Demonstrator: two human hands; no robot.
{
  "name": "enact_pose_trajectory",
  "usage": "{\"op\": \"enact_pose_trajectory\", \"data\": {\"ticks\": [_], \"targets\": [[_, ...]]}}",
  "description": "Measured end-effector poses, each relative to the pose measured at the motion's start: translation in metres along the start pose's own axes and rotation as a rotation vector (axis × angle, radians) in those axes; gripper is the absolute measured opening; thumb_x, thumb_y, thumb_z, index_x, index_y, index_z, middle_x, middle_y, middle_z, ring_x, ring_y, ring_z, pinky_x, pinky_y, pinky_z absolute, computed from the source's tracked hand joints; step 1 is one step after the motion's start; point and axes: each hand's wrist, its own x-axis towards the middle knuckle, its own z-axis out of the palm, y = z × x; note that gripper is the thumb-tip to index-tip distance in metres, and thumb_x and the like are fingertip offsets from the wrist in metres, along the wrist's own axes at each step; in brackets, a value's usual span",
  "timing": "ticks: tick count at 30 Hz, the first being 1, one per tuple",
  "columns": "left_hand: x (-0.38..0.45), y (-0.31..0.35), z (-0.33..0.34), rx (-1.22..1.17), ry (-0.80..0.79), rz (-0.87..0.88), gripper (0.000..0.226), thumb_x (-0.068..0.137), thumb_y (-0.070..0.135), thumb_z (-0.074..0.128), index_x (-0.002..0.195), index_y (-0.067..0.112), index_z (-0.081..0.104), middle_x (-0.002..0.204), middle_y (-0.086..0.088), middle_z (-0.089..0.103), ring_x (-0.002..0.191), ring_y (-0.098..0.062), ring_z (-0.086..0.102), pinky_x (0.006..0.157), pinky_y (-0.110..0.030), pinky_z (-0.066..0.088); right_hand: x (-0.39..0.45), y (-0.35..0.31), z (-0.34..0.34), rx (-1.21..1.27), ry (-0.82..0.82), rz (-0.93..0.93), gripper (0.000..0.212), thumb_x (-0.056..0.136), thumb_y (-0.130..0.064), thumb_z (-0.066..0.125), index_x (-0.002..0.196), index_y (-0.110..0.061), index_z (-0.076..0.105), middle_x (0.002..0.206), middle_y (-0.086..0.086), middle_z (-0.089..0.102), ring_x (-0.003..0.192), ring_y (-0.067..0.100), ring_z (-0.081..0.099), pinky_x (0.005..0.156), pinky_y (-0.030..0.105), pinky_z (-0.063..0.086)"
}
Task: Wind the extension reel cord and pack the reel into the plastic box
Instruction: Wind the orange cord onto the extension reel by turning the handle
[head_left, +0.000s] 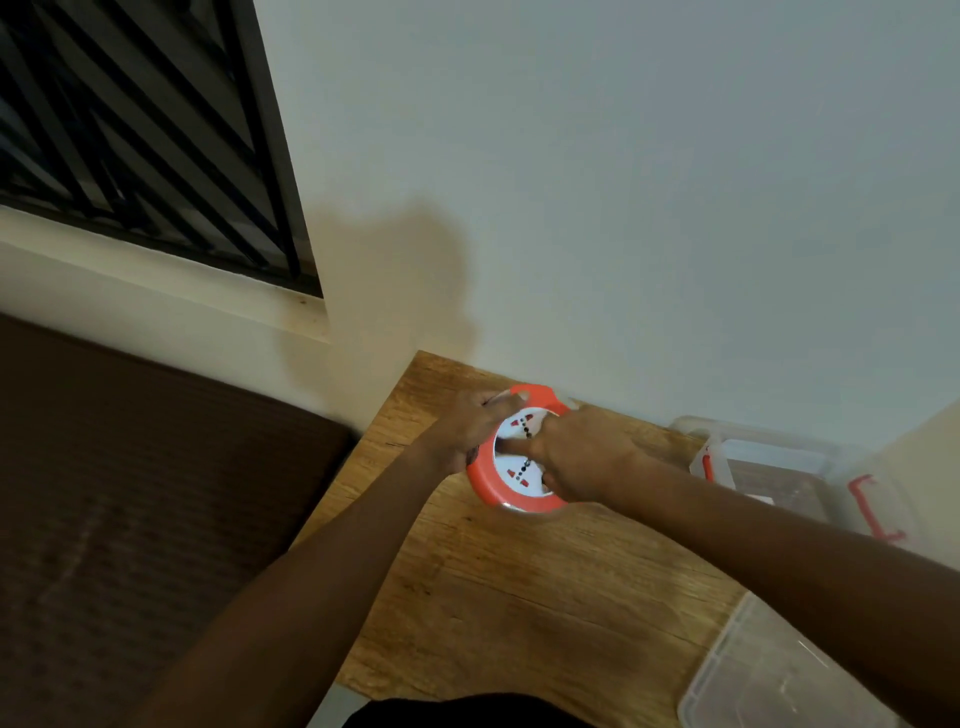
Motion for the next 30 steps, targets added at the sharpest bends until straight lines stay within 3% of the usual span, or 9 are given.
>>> {"op": "enact_pose_trajectory", "data": {"ticks": [3,6,8,12,18,24,26,28,30], "targets": [[0.002,0.001,0.008,-0.168,0.129,0.018,0.032,0.095,0.038,0.074,0.103,0.007,0.075,0.099,-0.013,0.081,0.079,-0.029,0.08,0.065,-0.036,0.064,0.008,0.003,0.005,0.304,0.056,0.33,0.069,0.081,-0.044,0.068,0.141,-0.049,0.036,0.121,-0.001,0.066,0.101,0.024,0.066,0.072,0.036,0.054],[0.005,0.005,0.015,-0.104,0.214,0.062,0.026,0.094,0.043,0.074,0.099,0.018,0.077,0.09,-0.003,0.083,0.077,-0.024,0.081,0.061,-0.032,0.063,0.014,-0.002,0.012,0.517,0.048,0.491,0.076,0.079,-0.043,0.074,0.145,-0.043,0.037,0.136,0.0,0.06,0.114,0.025,0.061,0.086,0.039,0.055],[0.005,0.007,0.017,-0.07,0.237,0.079,0.022,0.094,0.043,0.073,0.098,0.022,0.076,0.086,0.003,0.083,0.075,-0.022,0.081,0.059,-0.03,0.062,0.015,-0.008,0.018,0.546,0.065,0.547,0.078,0.079,-0.042,0.074,0.147,-0.042,0.035,0.138,0.001,0.059,0.115,0.025,0.061,0.086,0.041,0.056],[0.003,0.001,0.018,-0.046,0.255,0.061,0.027,0.093,0.046,0.073,0.104,0.022,0.076,0.093,0.003,0.083,0.079,-0.022,0.081,0.062,-0.033,0.065,0.011,-0.014,0.028,0.477,0.086,0.531,0.078,0.084,-0.042,0.07,0.15,-0.042,0.028,0.14,0.004,0.057,0.114,0.026,0.063,0.08,0.041,0.058],[-0.001,-0.004,0.014,-0.051,0.216,0.031,0.023,0.095,0.046,0.071,0.107,0.026,0.074,0.092,0.005,0.083,0.08,-0.021,0.082,0.062,-0.03,0.063,0.0,-0.007,0.022,0.514,0.039,0.449,0.072,0.089,-0.046,0.064,0.15,-0.045,0.027,0.146,0.001,0.051,0.123,0.024,0.057,0.088,0.038,0.055],[-0.003,-0.008,0.004,-0.1,0.223,-0.01,0.031,0.094,0.044,0.072,0.111,0.018,0.074,0.098,-0.004,0.083,0.081,-0.025,0.081,0.063,-0.033,0.064,-0.014,-0.012,0.031,0.595,0.244,0.474,0.064,0.089,-0.047,0.061,0.147,-0.042,0.034,0.141,0.0,0.056,0.119,0.023,0.058,0.086,0.037,0.054],[-0.004,-0.011,-0.001,-0.14,0.247,-0.032,0.031,0.093,0.043,0.074,0.104,0.015,0.076,0.096,-0.007,0.083,0.078,-0.025,0.081,0.061,-0.033,0.063,-0.018,-0.014,0.039,0.728,0.381,0.549,0.064,0.085,-0.043,0.065,0.144,-0.036,0.041,0.137,-0.004,0.055,0.117,0.018,0.055,0.086,0.036,0.051],[-0.005,-0.014,-0.005,-0.175,0.26,-0.054,0.034,0.091,0.044,0.076,0.101,0.011,0.077,0.096,-0.01,0.083,0.079,-0.028,0.081,0.063,-0.038,0.065,-0.019,-0.017,0.049,0.927,0.507,0.67,0.062,0.08,-0.037,0.072,0.137,-0.033,0.047,0.121,-0.018,0.051,0.107,0.005,0.05,0.081,0.026,0.045],[-0.004,-0.018,-0.006,-0.198,0.268,-0.065,0.039,0.09,0.045,0.077,0.107,0.009,0.077,0.101,-0.013,0.082,0.089,-0.034,0.08,0.075,-0.048,0.067,-0.018,-0.019,0.058,1.359,0.517,0.837,0.05,0.08,-0.028,0.076,0.125,-0.03,0.055,0.111,-0.021,0.061,0.093,-0.001,0.059,0.07,0.02,0.049]]}}
